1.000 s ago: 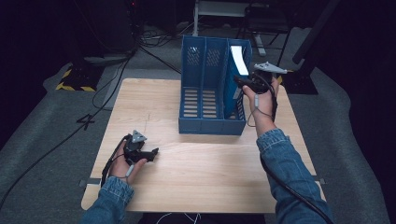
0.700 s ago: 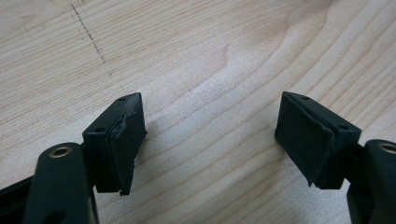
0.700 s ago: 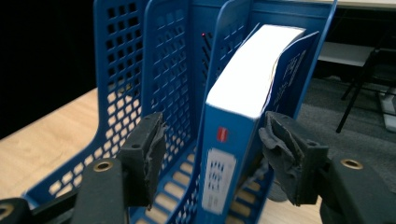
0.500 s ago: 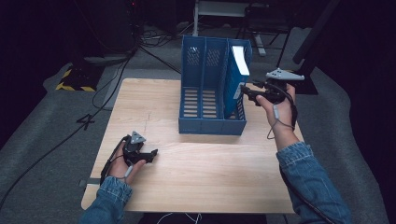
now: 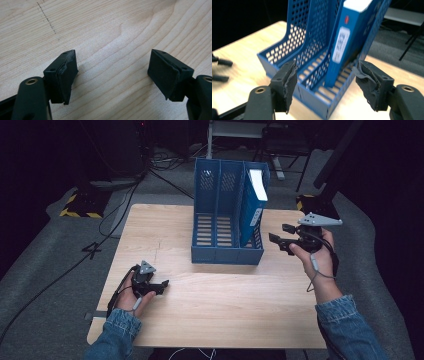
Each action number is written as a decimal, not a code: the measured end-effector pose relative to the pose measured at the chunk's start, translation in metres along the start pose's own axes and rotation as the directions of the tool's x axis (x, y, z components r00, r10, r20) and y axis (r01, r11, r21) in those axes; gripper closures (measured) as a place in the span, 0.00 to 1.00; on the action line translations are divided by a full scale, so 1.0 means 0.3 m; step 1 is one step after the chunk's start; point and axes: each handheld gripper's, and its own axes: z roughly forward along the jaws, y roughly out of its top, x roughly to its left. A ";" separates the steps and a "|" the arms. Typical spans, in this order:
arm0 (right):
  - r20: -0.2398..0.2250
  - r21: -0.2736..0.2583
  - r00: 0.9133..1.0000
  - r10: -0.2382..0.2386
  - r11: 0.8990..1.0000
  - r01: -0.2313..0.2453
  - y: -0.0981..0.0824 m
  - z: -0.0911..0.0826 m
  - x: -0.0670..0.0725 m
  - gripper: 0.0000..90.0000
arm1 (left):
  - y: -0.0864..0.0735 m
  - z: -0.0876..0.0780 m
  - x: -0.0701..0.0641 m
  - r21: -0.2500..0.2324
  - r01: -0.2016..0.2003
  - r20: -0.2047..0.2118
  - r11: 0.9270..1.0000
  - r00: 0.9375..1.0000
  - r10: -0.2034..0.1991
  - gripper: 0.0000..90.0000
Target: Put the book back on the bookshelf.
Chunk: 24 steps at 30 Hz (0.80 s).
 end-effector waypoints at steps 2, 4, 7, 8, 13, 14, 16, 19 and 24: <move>0.003 0.016 1.000 0.008 1.000 -0.008 -0.034 -0.008 0.001 0.38 | 0.000 -0.001 0.000 0.003 0.002 0.001 1.000 1.000 -0.002 0.27; 0.007 0.030 1.000 0.013 0.999 -0.014 -0.073 -0.013 0.000 0.38 | -0.002 -0.002 0.000 0.001 -0.004 -0.001 1.000 1.000 0.004 0.27; 0.004 0.046 1.000 0.029 0.999 -0.029 -0.110 -0.016 -0.002 0.37 | -0.003 -0.003 0.000 0.002 -0.003 -0.001 1.000 1.000 0.003 0.27; 0.005 0.060 0.999 0.041 0.997 -0.041 -0.139 -0.016 -0.004 0.37 | -0.003 -0.003 0.000 0.000 -0.003 0.000 1.000 1.000 0.003 0.27; 0.028 0.105 0.999 0.036 0.994 -0.038 -0.220 -0.009 -0.013 0.38 | -0.004 -0.004 0.000 0.000 -0.005 -0.003 1.000 1.000 0.005 0.27; 0.041 0.095 0.998 0.038 0.995 -0.042 -0.241 -0.008 -0.014 0.38 | -0.004 -0.004 0.000 0.000 -0.005 -0.002 1.000 1.000 0.005 0.27; 0.045 0.094 0.997 0.061 0.993 -0.065 -0.281 -0.003 -0.016 0.38 | -0.004 -0.004 0.000 0.000 -0.006 -0.002 1.000 1.000 0.006 0.27; 0.038 0.093 0.995 0.096 0.991 -0.099 -0.326 0.005 -0.023 0.38 | -0.004 -0.004 0.000 0.000 -0.005 -0.003 1.000 1.000 0.005 0.27; 0.050 0.150 0.991 0.124 0.980 -0.131 -0.402 0.020 -0.045 0.38 | -0.004 -0.004 0.000 0.000 -0.005 -0.002 1.000 1.000 0.005 0.27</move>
